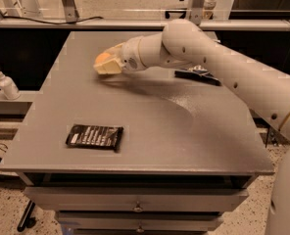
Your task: Pick orange
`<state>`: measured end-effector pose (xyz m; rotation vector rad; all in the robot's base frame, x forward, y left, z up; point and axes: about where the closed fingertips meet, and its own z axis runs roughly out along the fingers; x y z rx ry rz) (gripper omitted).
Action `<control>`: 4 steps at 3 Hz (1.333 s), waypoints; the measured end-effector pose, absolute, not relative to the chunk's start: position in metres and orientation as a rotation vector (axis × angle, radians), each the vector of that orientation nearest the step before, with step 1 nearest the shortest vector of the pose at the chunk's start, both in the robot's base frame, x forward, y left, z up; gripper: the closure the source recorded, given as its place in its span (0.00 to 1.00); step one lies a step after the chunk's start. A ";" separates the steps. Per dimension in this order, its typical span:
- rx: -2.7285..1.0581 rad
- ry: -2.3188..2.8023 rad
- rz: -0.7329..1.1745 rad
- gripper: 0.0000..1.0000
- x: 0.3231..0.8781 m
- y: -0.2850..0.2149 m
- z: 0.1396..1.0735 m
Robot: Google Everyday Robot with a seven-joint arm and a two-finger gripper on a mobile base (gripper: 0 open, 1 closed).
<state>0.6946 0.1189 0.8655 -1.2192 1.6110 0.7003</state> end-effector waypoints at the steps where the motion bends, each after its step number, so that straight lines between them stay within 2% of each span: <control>1: -1.199 1.570 0.704 1.00 0.690 0.105 0.892; 3: -1.201 1.430 0.881 1.00 0.650 0.075 0.937; 4: -1.201 1.430 0.881 1.00 0.650 0.076 0.937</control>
Offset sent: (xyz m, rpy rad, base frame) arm -0.0395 -0.0586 0.0877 0.2132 -0.0435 0.1035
